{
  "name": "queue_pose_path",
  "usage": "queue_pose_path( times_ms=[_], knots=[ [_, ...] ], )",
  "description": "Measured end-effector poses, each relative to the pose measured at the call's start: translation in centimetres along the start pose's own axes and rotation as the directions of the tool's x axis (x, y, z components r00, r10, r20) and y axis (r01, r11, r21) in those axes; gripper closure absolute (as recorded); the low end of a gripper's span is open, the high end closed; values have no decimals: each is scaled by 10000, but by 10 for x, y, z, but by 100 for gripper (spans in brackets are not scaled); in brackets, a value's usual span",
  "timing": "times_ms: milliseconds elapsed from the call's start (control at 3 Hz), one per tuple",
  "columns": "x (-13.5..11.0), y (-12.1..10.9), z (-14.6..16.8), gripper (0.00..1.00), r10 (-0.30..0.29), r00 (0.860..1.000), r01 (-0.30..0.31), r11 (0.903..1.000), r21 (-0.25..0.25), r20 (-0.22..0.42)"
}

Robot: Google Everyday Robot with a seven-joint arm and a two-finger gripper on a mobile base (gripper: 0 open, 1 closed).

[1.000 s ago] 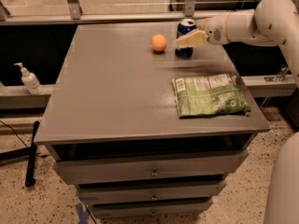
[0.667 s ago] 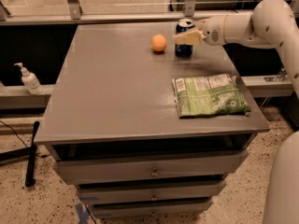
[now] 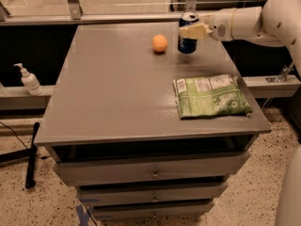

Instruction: Pick pepsi can

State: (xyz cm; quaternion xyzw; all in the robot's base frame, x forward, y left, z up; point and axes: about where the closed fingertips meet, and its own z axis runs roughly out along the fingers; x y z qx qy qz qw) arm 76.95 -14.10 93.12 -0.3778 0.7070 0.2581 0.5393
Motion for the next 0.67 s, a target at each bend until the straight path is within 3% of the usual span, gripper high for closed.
queue_pose_path(
  times_ms=[333,667],
  knots=[
    [-38,7,-26,100,-298,9989,292,9994,169,353],
    [-41,8,-28,100,-332,9988,326,9993,176,372]
  ],
)
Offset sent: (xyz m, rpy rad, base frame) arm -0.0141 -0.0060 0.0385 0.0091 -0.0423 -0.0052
